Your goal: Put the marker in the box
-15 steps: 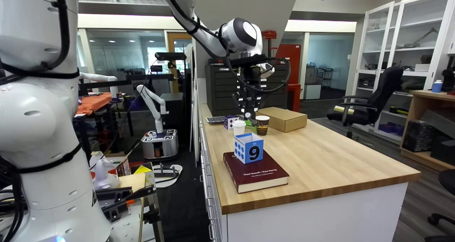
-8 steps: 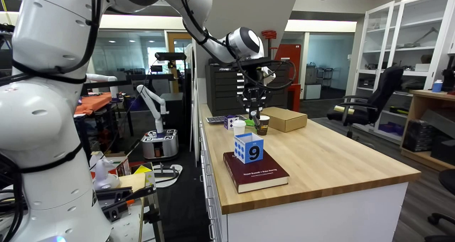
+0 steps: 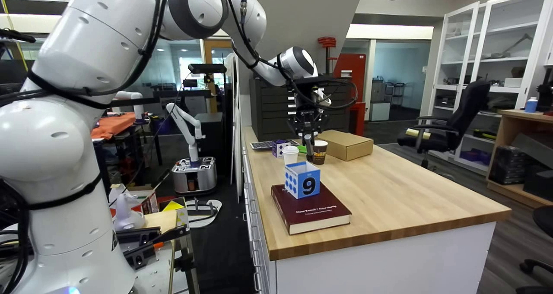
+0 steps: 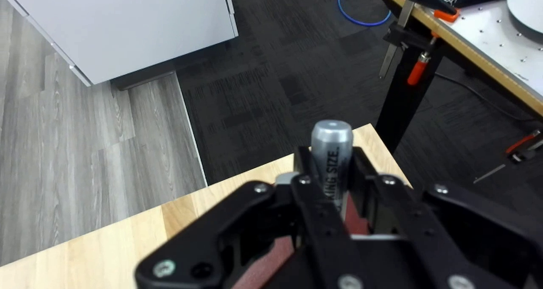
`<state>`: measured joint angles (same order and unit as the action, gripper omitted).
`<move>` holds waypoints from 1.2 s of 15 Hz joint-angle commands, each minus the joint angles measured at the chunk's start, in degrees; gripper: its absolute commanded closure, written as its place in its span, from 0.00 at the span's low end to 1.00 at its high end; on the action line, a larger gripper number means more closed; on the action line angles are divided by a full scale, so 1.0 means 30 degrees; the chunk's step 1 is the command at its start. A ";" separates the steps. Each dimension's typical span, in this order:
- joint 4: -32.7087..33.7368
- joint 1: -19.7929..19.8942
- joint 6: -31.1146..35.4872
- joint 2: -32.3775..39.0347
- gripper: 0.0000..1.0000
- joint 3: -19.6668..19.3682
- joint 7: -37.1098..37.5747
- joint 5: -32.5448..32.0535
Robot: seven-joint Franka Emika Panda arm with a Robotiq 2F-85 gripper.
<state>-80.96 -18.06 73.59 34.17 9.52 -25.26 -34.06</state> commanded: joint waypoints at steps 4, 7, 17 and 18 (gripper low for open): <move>0.3528 -0.0714 -0.2606 0.2909 0.94 0.0075 -0.1541 -0.1060; 0.4379 -0.0812 -0.2850 0.3676 0.94 0.0084 -0.2132 -0.1162; 0.6029 -0.0962 -0.3584 0.5601 0.94 -0.0055 -0.3494 -0.1001; 0.6122 -0.0975 -0.3665 0.5695 0.87 -0.0052 -0.3569 -0.0977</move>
<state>-65.85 -20.31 65.75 49.45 9.51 -33.93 -36.34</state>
